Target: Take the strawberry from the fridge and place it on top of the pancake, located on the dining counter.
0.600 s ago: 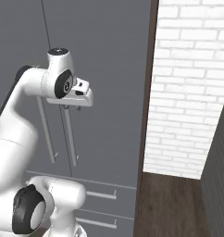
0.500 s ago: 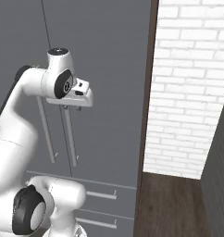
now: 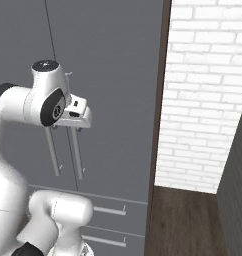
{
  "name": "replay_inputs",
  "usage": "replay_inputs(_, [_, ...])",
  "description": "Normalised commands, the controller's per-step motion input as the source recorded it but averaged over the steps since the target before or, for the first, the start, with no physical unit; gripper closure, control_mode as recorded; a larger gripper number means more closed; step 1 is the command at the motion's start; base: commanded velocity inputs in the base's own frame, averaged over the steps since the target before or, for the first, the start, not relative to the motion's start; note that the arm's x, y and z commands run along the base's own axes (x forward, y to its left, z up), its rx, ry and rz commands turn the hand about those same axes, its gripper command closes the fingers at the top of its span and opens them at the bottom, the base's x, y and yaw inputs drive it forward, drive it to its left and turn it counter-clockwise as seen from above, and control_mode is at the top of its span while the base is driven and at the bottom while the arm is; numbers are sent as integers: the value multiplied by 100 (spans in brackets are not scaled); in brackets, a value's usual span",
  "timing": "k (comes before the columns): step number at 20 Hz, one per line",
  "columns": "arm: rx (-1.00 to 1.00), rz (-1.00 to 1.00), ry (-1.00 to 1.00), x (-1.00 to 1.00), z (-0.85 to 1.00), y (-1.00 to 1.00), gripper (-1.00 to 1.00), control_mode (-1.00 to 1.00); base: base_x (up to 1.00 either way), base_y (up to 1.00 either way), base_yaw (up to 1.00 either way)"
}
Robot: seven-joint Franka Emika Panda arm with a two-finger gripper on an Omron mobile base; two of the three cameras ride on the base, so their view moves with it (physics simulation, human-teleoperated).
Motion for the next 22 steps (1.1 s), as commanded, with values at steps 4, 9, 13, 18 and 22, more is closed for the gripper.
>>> replay_inputs(4, [-4, 0, -17, -87, 0, 0, -100, -100, 0, 0, 0])
replay_inputs(9, [-5, 0, -13, -55, 1, 0, -100, -100, 0, 0, 0])
replay_inputs(13, [-1, 0, -3, -43, 0, 0, -100, -100, 0, 0, 0])
replay_inputs(18, [0, 0, 0, -35, 5, 1, -100, -100, 0, 0, 0])
replay_inputs(22, [0, 0, 0, 0, 0, 0, -100, 100, -17, 55, 0])
